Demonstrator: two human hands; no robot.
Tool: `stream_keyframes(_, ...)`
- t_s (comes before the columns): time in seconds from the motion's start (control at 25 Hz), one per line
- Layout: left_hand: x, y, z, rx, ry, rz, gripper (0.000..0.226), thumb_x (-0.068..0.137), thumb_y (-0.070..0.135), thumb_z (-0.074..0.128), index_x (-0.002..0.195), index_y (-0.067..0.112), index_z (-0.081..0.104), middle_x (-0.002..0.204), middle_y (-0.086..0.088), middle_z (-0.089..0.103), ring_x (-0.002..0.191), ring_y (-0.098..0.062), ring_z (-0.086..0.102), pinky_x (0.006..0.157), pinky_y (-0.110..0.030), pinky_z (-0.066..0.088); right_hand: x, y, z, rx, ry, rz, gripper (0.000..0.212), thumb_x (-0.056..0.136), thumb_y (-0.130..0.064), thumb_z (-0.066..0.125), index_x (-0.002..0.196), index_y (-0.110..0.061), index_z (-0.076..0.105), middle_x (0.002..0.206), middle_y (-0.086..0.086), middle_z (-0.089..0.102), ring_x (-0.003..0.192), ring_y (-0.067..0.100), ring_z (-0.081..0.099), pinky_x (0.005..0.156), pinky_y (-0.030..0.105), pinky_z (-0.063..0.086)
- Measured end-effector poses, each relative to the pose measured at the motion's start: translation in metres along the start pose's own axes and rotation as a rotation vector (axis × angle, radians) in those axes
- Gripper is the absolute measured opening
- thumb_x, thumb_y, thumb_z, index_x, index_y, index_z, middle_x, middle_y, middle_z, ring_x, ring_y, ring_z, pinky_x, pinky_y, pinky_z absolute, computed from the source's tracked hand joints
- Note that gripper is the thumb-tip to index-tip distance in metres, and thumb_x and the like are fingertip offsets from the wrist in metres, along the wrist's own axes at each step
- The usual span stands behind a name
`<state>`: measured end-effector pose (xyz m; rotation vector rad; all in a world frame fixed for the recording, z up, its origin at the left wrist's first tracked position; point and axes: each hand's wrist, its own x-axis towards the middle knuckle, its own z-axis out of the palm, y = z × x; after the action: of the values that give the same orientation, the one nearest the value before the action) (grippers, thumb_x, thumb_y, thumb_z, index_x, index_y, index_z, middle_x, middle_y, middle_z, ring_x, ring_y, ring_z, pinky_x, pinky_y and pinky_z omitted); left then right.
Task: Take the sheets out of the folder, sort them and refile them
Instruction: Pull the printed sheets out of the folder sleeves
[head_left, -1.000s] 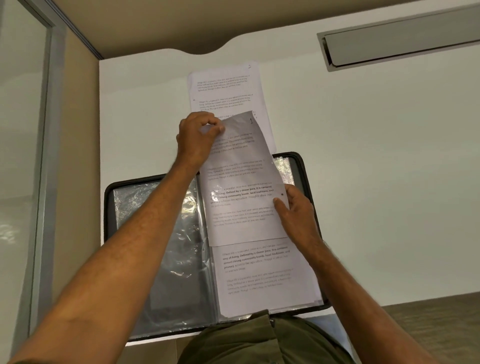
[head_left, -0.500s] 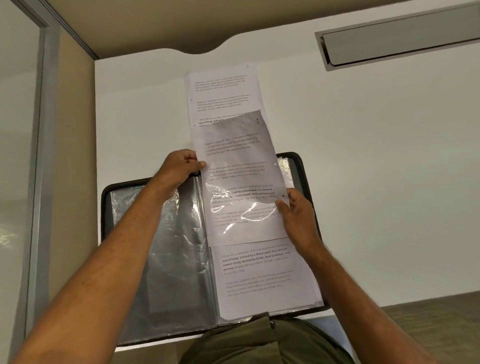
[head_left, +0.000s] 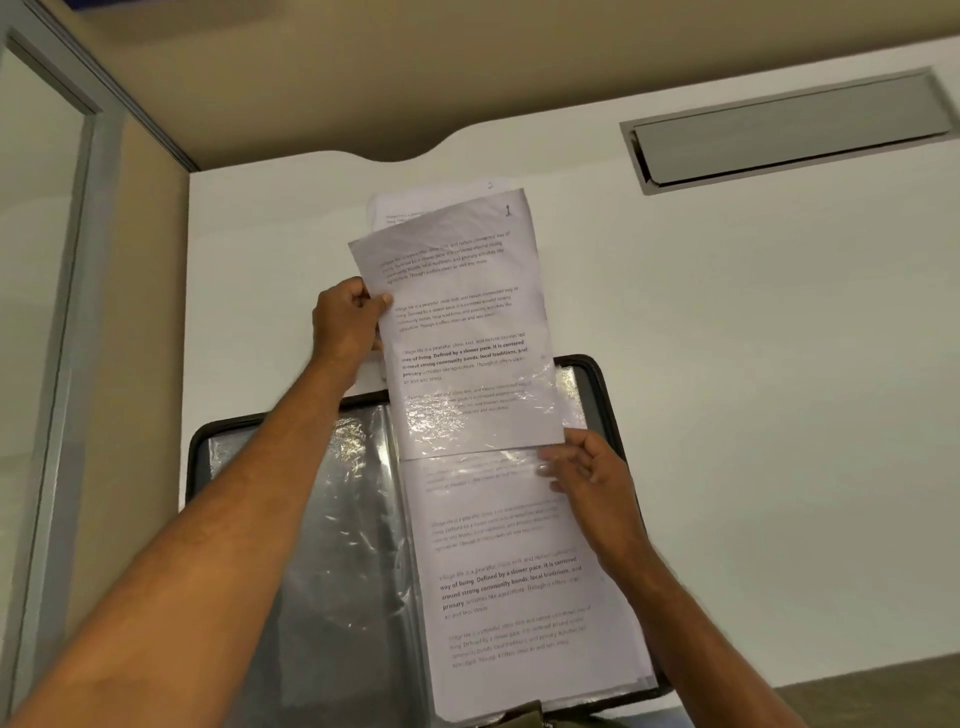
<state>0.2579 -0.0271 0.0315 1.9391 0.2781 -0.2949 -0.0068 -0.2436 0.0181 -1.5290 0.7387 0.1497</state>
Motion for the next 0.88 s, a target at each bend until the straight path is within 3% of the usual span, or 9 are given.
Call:
stream_keyframes(0.12, 0.032, 0.01, 0.003, -0.014, 0.036, -0.04, 0.009, 0.098, 0.016, 0.069, 0.104, 0.01, 0.07, 0.105, -0.009, 0.075, 0.084, -0.032, 0.075, 0.058, -0.035, 0.062, 0.002, 0.001, -0.001, 0.018, 0.0, -0.008, 0.019, 0.102, -0.01, 0.063, 0.119, -0.019, 0.066, 0.105, -0.008, 0.077, 0.094, 0.013, 0.075, 0.083, 0.028, 0.062)
stream_keyframes(0.36, 0.071, 0.022, 0.016, -0.035, 0.12, -0.087, 0.006, 0.098, 0.013, 0.069, 0.102, 0.008, 0.07, 0.104, -0.005, 0.066, 0.089, -0.022, 0.067, 0.057, -0.028, 0.062, 0.007, 0.005, 0.0, 0.03, 0.0, 0.001, 0.02, 0.102, -0.01, 0.063, 0.117, -0.022, 0.067, 0.1, -0.006, 0.077, 0.091, 0.015, 0.075, 0.082, 0.031, 0.062)
stream_keyframes(0.52, 0.075, 0.017, 0.019, -0.037, 0.126, -0.081, 0.026, 0.097, 0.013, 0.069, 0.123, 0.009, 0.069, 0.109, -0.005, 0.065, 0.093, -0.017, 0.065, 0.066, -0.028, 0.064, 0.01, 0.005, 0.001, 0.031, 0.002, 0.01, 0.019, 0.101, -0.01, 0.063, 0.116, -0.022, 0.067, 0.099, -0.004, 0.077, 0.09, 0.015, 0.076, 0.081, 0.031, 0.062)
stream_keyframes(0.72, 0.047, 0.013, 0.014, 0.01, 0.155, 0.005, 0.027, 0.1, 0.016, 0.064, 0.127, 0.014, 0.068, 0.116, 0.002, 0.063, 0.104, -0.019, 0.066, 0.076, -0.032, 0.064, 0.005, 0.001, 0.002, 0.011, 0.002, -0.004, 0.018, 0.102, -0.012, 0.063, 0.116, -0.022, 0.067, 0.101, -0.005, 0.077, 0.091, 0.013, 0.075, 0.082, 0.028, 0.062)
stream_keyframes(0.88, -0.001, -0.006, -0.002, 0.222, 0.096, 0.178, 0.018, 0.101, 0.019, 0.062, 0.117, 0.02, 0.07, 0.12, 0.003, 0.067, 0.097, -0.013, 0.064, 0.086, -0.032, 0.06, -0.002, -0.005, 0.002, 0.011, -0.003, -0.01, 0.017, 0.102, -0.016, 0.064, 0.116, -0.024, 0.068, 0.104, -0.005, 0.077, 0.093, 0.011, 0.074, 0.081, 0.024, 0.059)
